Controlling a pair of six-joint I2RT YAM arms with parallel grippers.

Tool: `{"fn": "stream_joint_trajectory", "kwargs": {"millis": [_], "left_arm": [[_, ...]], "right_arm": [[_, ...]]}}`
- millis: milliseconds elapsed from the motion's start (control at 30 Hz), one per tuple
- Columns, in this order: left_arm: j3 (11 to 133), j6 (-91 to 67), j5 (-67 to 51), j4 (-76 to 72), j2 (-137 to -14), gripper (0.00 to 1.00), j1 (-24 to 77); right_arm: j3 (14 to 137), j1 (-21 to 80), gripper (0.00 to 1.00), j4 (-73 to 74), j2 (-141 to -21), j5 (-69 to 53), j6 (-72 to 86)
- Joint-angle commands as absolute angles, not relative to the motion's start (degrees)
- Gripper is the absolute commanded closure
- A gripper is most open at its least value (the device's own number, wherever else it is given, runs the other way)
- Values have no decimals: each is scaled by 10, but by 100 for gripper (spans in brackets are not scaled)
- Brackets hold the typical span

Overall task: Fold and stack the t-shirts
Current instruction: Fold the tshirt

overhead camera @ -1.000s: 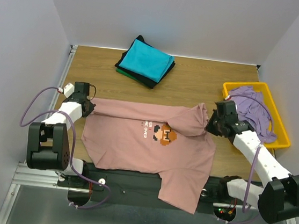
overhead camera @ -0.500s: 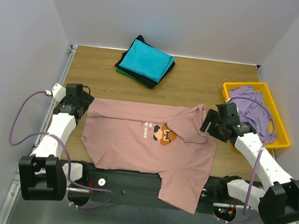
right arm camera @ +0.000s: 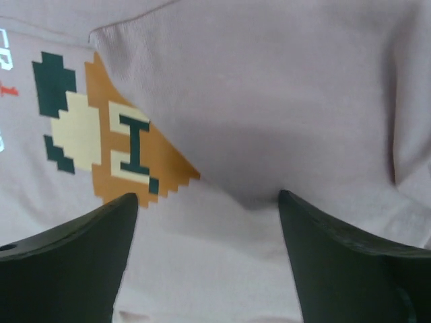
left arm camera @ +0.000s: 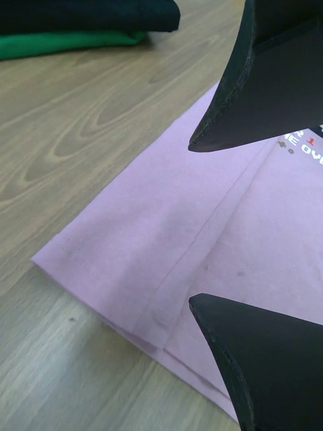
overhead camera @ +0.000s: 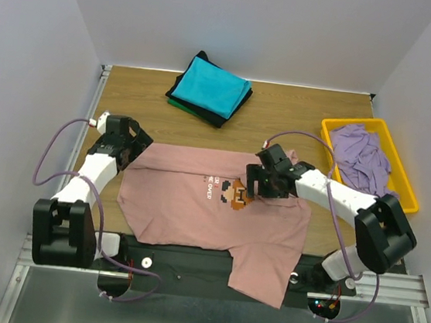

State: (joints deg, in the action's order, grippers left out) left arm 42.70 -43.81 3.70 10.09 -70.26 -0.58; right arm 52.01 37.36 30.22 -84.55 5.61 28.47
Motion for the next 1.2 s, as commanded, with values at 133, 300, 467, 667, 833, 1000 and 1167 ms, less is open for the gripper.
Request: {"fn": "stream_joint_trajectory", "kwargs": {"millis": [133,300,467,667,833,1000,1167], "left_arm": [[470,-408,21,51,-773,2,18],[478,-402,25,43,-818,2,18],[490,-398,44,54,-857,2,18],[503,-397,77,75,-880,2,18],[516,-400,94,105,-890,2,17],[526,-401,97,129,-866,2,17],[529,-410,109,135,-794,2,17]], "right_arm": [[562,386,35,242,-927,110,250],[566,386,68,241,-940,120,255],[563,387,83,243,-899,91,253],[550,386,75,267,-865,5,254],[537,386,47,284,-867,-4,267],[575,386,0,314,-844,90,284],[621,377,0,323,-827,184,284]]}}
